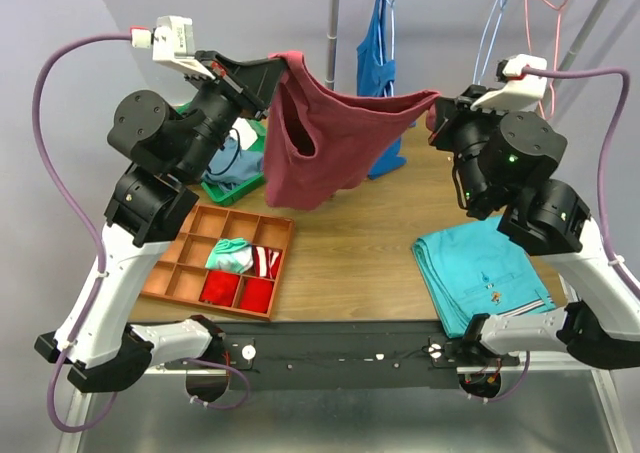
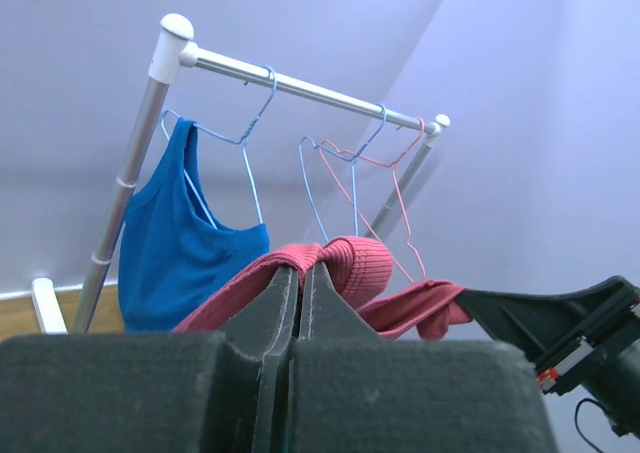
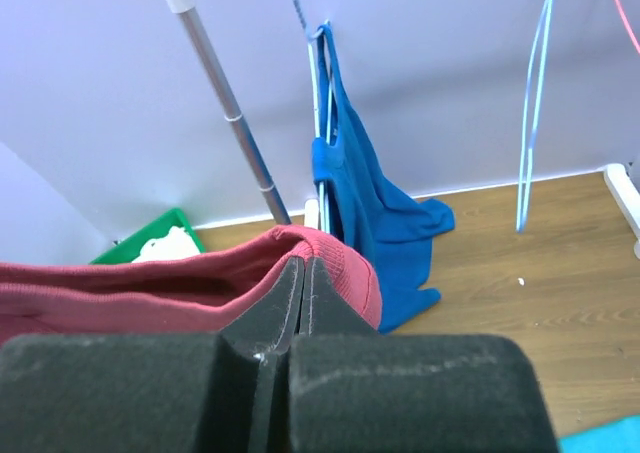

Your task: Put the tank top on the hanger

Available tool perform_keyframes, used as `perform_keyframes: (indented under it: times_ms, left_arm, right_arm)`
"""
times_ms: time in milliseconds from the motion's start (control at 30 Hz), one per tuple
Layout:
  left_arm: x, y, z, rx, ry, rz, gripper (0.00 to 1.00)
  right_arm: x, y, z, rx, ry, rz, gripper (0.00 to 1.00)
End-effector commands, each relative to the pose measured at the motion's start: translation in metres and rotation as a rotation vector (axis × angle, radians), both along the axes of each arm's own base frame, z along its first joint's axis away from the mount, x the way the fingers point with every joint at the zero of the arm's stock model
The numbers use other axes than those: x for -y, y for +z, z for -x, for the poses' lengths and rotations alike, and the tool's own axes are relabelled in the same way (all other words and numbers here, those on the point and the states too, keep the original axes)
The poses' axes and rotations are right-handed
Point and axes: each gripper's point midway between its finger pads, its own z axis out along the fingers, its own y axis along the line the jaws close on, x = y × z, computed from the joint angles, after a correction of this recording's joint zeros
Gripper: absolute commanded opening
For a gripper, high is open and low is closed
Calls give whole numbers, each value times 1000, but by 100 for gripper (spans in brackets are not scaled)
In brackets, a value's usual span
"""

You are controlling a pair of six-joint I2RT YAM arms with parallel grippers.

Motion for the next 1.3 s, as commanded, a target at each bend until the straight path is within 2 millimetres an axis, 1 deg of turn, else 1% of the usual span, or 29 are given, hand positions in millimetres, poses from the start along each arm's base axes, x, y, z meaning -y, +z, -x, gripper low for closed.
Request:
perform_keyframes:
  times_ms: [0, 33, 67, 133, 167, 200, 233, 267, 333, 367, 433, 467, 500, 567, 600, 633, 667, 700, 733, 800, 833, 900, 933, 1000, 1033, 1067, 1100, 1200, 1267]
  left_arm:
    - [8, -35, -5, -67, -21, -58, 2]
    - [8, -40, -4, -74, -23, -63, 2]
    - [12, -59, -8, -111, -27, -85, 2]
    - [15, -79, -7, -151, -47, -114, 2]
    - [20, -108, -12, -210, -54, -144, 2]
    - [21, -124, -13, -240, -54, -154, 3]
    - [23, -135, -7, -253, -83, -158, 5]
    - [28, -181, -12, -332, -91, -201, 7]
    - [31, -218, -9, -395, -110, -205, 9]
    - [37, -268, -6, -482, -143, -252, 9]
    - [44, -307, -3, -555, -179, -242, 10]
    - [46, -356, 6, -647, -212, -271, 10]
    - [50, -366, 7, -642, -232, -253, 13]
    - [49, -416, 17, -746, -243, -262, 14]
    - [51, -422, 18, -748, -259, -257, 17]
    - [51, -435, 19, -777, -262, -271, 18]
    - [51, -442, 21, -792, -264, -282, 20]
    - [52, -445, 21, -797, -271, -288, 25]
    - [53, -446, 21, -800, -274, -295, 32]
    - [52, -443, 21, -793, -272, -308, 44]
    - [50, -437, 17, -772, -255, -308, 48]
    - [44, -433, 17, -775, -228, -341, 59]
    - [39, -428, 14, -762, -195, -347, 60]
    - [32, -420, 12, -753, -162, -369, 61]
    - [29, -416, 12, -747, -150, -372, 61]
    - [26, -414, 11, -747, -131, -379, 61]
    - [25, -409, 11, -746, -128, -386, 62]
    - [22, -393, 13, -717, -129, -392, 63]
    - [21, -381, 16, -690, -140, -397, 63]
  right_arm:
    - [8, -25, 5, -48, -23, 9, 1]
    - [8, -40, 6, -81, -21, 36, 1]
    - [9, -49, 7, -99, -20, 36, 1]
    - [12, -81, 13, -157, -17, 30, 1]
    - [9, -94, 16, -181, 7, 22, 1]
    - [14, -105, 22, -197, 13, -37, 1]
    - [12, -142, 24, -257, 15, 10, 1]
    - [9, -165, 28, -297, 35, 11, 1]
    - [12, -198, 38, -352, 46, -69, 1]
    - [9, -250, 45, -437, 61, -28, 3]
    - [5, -288, 56, -503, 85, -118, 8]
    - [3, -332, 67, -588, 110, -91, 11]
    - [1, -351, 73, -629, 106, -128, 13]
    - [-3, -377, 81, -687, 126, -151, 21]
    - [0, -394, 86, -719, 123, -129, 27]
    - [1, -399, 88, -734, 114, -128, 38]
    - [1, -402, 87, -746, 104, -114, 44]
    - [-1, -395, 85, -737, 103, -116, 51]
    - [0, -390, 84, -735, 103, -91, 65]
    - [0, -381, 78, -717, 90, -61, 75]
    - [-4, -364, 74, -690, 105, -49, 83]
    - [-8, -347, 69, -665, 115, -33, 89]
    - [-12, -325, 64, -638, 133, -27, 93]
    - [-17, -297, 58, -607, 138, -23, 94]
    - [-18, -294, 55, -619, 134, 37, 95]
    - [-23, -257, 47, -563, 137, 3, 94]
    - [-26, -246, 44, -550, 138, 9, 94]
    - [-32, -193, 28, -430, 150, 37, 94]
    - [-24, -173, 16, -373, 86, 98, 93]
